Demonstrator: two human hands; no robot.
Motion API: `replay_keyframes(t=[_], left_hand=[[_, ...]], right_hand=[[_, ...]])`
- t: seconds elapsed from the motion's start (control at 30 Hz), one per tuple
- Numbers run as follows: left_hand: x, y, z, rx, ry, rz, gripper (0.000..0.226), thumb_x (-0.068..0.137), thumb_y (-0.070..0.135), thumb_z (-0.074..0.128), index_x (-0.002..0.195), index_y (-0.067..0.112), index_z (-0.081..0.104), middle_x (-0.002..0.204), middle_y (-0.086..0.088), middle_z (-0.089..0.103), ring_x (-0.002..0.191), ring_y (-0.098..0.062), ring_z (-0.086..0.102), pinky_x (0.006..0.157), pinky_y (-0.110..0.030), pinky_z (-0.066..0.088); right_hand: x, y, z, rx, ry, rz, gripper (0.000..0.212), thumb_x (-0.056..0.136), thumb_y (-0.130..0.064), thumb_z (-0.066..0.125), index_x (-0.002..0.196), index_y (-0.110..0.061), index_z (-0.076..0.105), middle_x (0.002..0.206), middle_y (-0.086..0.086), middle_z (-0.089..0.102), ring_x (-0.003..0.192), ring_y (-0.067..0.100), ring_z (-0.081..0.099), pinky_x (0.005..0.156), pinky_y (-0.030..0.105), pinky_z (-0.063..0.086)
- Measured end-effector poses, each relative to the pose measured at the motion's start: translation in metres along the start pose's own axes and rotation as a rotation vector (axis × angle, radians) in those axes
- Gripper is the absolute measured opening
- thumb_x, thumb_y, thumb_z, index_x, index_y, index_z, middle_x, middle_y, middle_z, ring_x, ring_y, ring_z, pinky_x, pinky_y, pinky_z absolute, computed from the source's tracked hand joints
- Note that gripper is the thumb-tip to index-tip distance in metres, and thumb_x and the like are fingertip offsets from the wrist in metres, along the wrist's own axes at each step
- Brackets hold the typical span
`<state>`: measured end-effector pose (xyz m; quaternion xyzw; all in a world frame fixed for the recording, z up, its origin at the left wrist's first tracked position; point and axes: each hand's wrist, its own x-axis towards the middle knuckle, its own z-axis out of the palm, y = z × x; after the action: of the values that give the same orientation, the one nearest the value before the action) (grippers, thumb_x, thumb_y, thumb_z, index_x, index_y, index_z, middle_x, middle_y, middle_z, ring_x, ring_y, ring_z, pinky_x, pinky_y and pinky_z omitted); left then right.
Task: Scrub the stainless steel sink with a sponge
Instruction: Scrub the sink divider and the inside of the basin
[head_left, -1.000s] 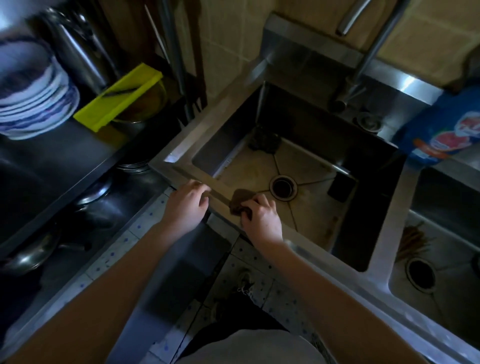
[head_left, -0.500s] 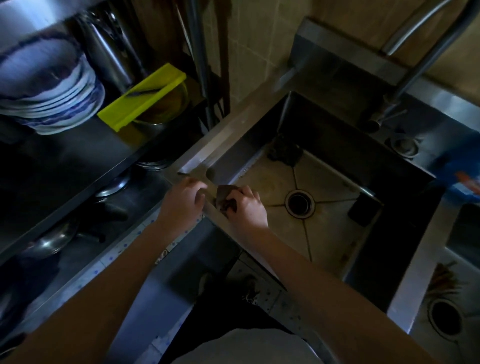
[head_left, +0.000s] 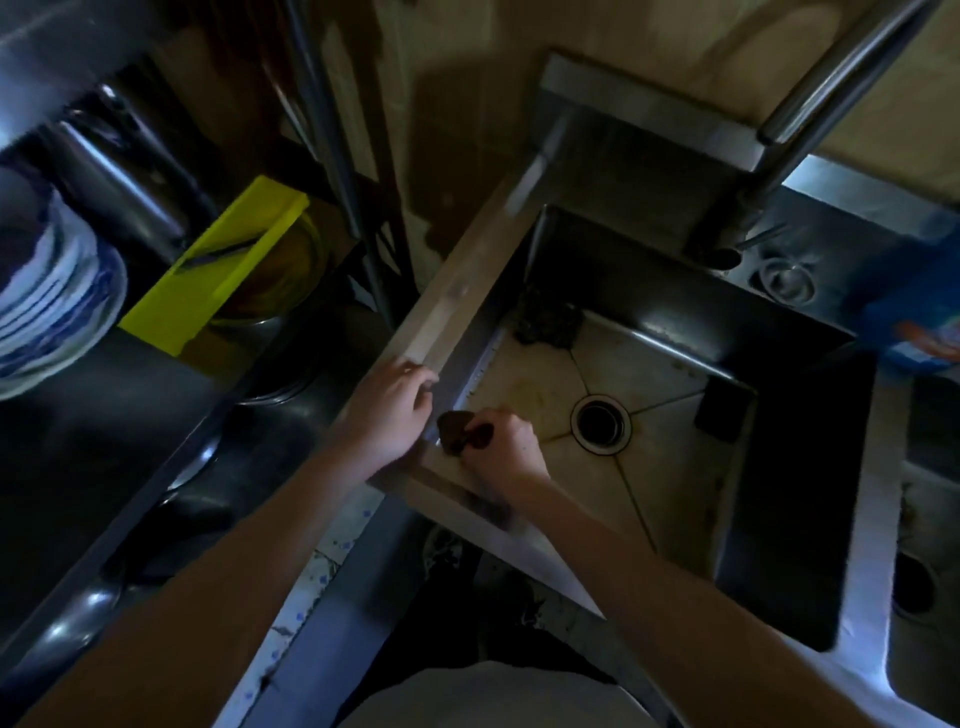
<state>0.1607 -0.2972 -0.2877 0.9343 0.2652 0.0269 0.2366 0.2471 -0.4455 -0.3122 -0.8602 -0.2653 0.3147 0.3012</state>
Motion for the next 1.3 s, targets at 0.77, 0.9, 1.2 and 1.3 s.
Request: replay_keyframes(t=[0.77, 0.9, 1.2, 1.3], left_hand=[[0.108, -0.017, 0.0, 0.104, -0.132, 0.337, 0.029, 0.087, 0.003, 0.057, 0.116, 0.006, 0.062, 0.143, -0.012, 0.042, 0.132, -0.028, 0.039, 0.104, -0.044, 0.041], [0.116, -0.019, 0.0, 0.098, -0.135, 0.354, 0.032, 0.087, 0.004, 0.057, 0.118, 0.007, 0.061, 0.143, -0.013, 0.042, 0.131, -0.029, 0.04, 0.103, -0.045, 0.041], [0.119, -0.025, -0.013, 0.076, -0.097, 0.262, 0.037, 0.087, 0.004, 0.058, 0.123, 0.013, 0.057, 0.146, -0.011, 0.04, 0.133, -0.029, 0.038, 0.107, -0.043, 0.036], [0.118, -0.027, -0.016, 0.077, -0.106, 0.243, 0.039, 0.09, 0.01, 0.055, 0.128, 0.015, 0.054, 0.146, -0.009, 0.039, 0.133, -0.026, 0.038, 0.109, -0.039, 0.033]], right_hand=[[0.067, -0.004, 0.036, 0.408, 0.047, 0.315, 0.017, 0.07, -0.011, 0.075, 0.073, -0.024, 0.064, 0.072, -0.011, 0.061, 0.07, 0.006, 0.056, 0.054, 0.002, 0.036], [0.076, -0.005, 0.047, 0.53, 0.05, 0.392, 0.016, 0.076, -0.011, 0.072, 0.08, -0.019, 0.059, 0.076, -0.007, 0.062, 0.077, 0.012, 0.059, 0.061, 0.012, 0.043], [0.162, -0.016, -0.012, 0.874, 0.334, 0.466, 0.024, 0.081, -0.005, 0.07, 0.103, -0.003, 0.063, 0.094, 0.016, 0.066, 0.088, 0.028, 0.064, 0.083, 0.048, 0.055], [0.191, -0.017, -0.034, 0.926, 0.361, 0.457, 0.028, 0.083, -0.005, 0.069, 0.109, -0.002, 0.063, 0.096, 0.011, 0.064, 0.091, 0.024, 0.063, 0.089, 0.05, 0.054]])
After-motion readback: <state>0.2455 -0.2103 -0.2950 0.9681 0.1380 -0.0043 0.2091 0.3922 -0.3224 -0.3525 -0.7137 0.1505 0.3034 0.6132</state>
